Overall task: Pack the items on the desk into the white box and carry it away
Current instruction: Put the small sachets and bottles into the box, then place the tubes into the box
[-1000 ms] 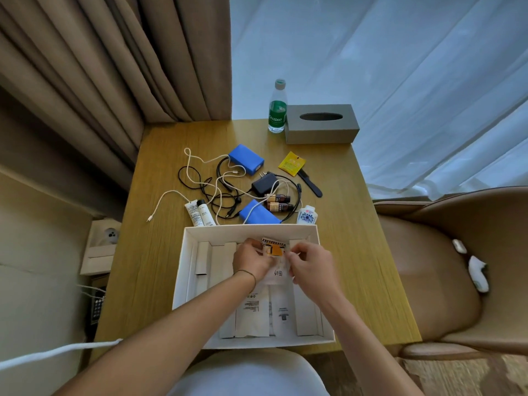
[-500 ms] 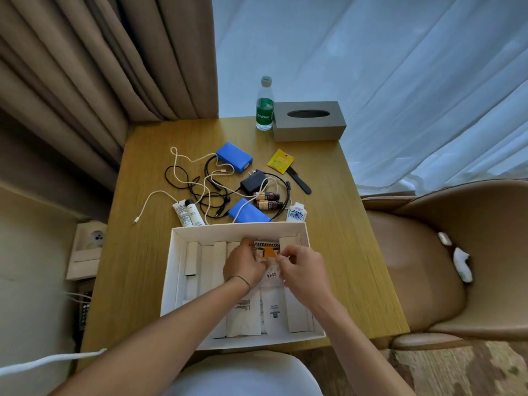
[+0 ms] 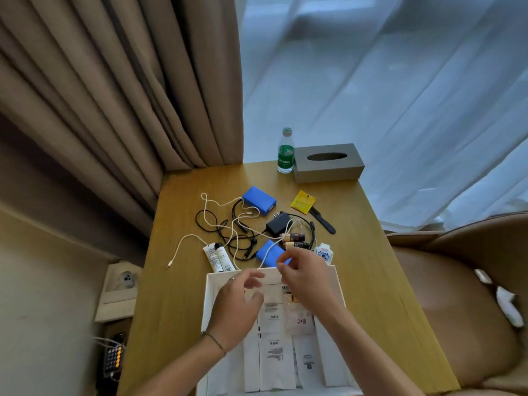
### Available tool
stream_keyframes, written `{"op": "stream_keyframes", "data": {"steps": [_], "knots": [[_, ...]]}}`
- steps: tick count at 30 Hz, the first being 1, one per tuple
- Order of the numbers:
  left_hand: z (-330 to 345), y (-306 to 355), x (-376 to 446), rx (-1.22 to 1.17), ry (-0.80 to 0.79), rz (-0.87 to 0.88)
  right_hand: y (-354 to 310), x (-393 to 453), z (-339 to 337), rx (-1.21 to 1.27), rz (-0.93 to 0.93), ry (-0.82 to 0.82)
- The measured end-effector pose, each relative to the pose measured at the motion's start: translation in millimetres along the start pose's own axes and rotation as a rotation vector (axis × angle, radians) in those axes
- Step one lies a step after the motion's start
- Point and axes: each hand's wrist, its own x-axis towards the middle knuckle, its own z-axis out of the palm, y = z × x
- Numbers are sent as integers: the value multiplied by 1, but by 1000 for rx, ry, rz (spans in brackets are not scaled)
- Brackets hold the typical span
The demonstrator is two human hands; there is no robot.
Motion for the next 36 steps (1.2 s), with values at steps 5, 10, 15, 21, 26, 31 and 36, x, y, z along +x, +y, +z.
{"op": "stream_keyframes", "data": {"steps": [5, 10, 15, 21, 26, 31, 36], "knots": [[-39, 3, 11, -90, 143, 50, -33, 33, 26, -35, -48, -83], [-74, -11, 26, -164, 215, -25, -51, 81, 73, -192, -76, -217], [-98, -31, 35, -158, 267, -58, -50, 120, 121, -446, -44, -336], [-112, -65, 47, -96, 264, -147, -47, 145, 161, -725, -6, -392], [-111, -93, 58, 1, 190, -178, -45, 155, 182, -830, -25, -399], [-108, -114, 67, 138, 117, -142, -43, 160, 197, -934, -105, -435], [-101, -123, 80, 244, 31, -106, -47, 167, 190, -785, -59, -405]]}}
